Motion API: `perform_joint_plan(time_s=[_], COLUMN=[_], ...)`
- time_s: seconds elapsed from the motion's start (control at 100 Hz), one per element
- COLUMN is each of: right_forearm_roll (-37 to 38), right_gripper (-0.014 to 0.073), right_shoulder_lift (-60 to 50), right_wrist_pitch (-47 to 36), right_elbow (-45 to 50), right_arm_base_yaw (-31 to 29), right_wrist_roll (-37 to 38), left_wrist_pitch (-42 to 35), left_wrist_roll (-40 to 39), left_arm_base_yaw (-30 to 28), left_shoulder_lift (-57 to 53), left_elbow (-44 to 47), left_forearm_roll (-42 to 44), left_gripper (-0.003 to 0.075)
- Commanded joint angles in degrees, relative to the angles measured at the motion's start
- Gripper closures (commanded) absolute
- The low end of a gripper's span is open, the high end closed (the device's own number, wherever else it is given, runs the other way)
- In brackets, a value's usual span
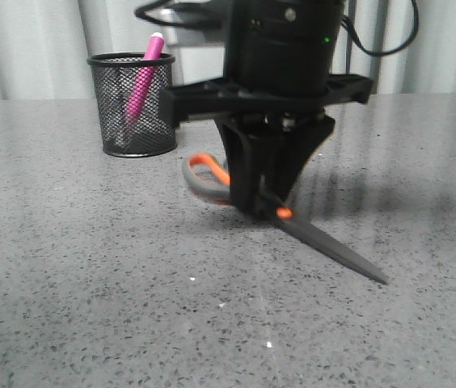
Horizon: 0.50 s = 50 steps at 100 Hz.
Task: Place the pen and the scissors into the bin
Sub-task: 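Lift the scissors and carry them over the mesh cup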
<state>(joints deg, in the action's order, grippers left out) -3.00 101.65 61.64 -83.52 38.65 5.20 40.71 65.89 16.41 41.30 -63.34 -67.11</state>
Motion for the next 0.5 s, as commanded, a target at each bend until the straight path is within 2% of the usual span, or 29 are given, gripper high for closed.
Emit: perform_joint_plan(time_s=[0.0,0.2,0.49], right_forearm_roll=[0.7,0.7,2.5], right_gripper=[0.0659,0.0659,0.0663], right_shoulder_lift=[-5.9,-11.3,-10.4], right_wrist_pitch=[-3.9,-12.2,-48.4], right_elbow=[-4.3,-12.3,-12.8], right_arm_base_yaw=[-0.2,-0.2,-0.2], right_wrist_roll=[0.0,0.0,-0.1], left_wrist_pitch=[-1.8,-1.8,-2.3], left_wrist_roll=[-0.7,-0.7,-0.7], left_arm_base_yaw=[0.6,0.6,0.6], left_shoulder_lift=[0.2,0.2,0.0], left_elbow=[-1.3,-1.3,-1.3], left_forearm_roll=[-2.7,-2.7,-2.4], left_gripper=[0.0396,0.0396,0.0396])
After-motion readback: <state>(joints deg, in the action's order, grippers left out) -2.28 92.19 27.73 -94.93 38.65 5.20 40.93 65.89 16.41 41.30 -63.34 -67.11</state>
